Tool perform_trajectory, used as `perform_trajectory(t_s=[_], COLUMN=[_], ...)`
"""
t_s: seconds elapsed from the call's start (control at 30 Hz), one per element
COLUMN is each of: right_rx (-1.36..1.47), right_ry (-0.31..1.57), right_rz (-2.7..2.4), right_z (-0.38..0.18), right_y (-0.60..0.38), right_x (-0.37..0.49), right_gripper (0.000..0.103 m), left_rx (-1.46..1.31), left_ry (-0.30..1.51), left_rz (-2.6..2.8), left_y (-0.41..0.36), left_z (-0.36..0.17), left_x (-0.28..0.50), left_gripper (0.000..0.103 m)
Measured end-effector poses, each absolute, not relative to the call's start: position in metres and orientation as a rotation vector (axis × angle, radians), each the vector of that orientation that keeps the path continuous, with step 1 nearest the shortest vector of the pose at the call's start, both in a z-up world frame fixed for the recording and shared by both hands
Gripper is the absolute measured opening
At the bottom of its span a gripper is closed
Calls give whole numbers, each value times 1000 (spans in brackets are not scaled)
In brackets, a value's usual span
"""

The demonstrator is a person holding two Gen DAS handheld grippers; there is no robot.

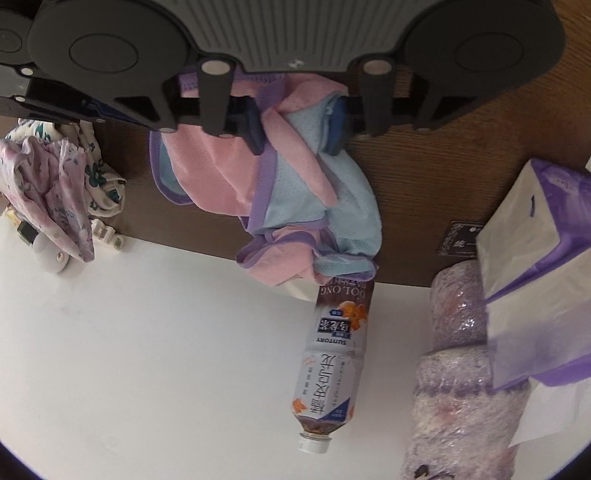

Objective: Fold clothes

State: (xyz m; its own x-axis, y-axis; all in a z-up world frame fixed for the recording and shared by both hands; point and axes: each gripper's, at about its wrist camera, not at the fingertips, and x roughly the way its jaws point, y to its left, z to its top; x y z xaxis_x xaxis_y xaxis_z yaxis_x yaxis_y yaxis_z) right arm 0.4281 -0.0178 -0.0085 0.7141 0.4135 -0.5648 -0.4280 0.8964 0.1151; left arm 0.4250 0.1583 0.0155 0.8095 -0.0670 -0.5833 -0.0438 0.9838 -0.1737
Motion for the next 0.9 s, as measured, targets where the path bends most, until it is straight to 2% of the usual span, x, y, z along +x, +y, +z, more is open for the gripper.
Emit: perform_trajectory(t_s=[0.03, 0.1, 0.3, 0.5, 0.9], right_rx=[-37, -55, -31, 65, 204], right_ry=[619, 610, 542, 453, 212], right_rz=[477, 499, 527, 539, 687], right_z=[-10, -11, -2, 21, 94], right_y=[-17, -15, -28, -69, -163], right_x=[425, 418, 387, 329, 119], right_gripper=[17, 10, 8, 8, 5], left_rx=[-173, -159, -143, -148, -272], left_ry=[613, 578, 483, 340, 264], left_rz=[-21, -31, -55, -90, -196], left_y=[156, 153, 145, 136, 125], left_z=[17, 22, 42, 80, 121], left_x=[422, 410, 351, 259, 44], left_gripper=[10, 7, 3, 3, 3])
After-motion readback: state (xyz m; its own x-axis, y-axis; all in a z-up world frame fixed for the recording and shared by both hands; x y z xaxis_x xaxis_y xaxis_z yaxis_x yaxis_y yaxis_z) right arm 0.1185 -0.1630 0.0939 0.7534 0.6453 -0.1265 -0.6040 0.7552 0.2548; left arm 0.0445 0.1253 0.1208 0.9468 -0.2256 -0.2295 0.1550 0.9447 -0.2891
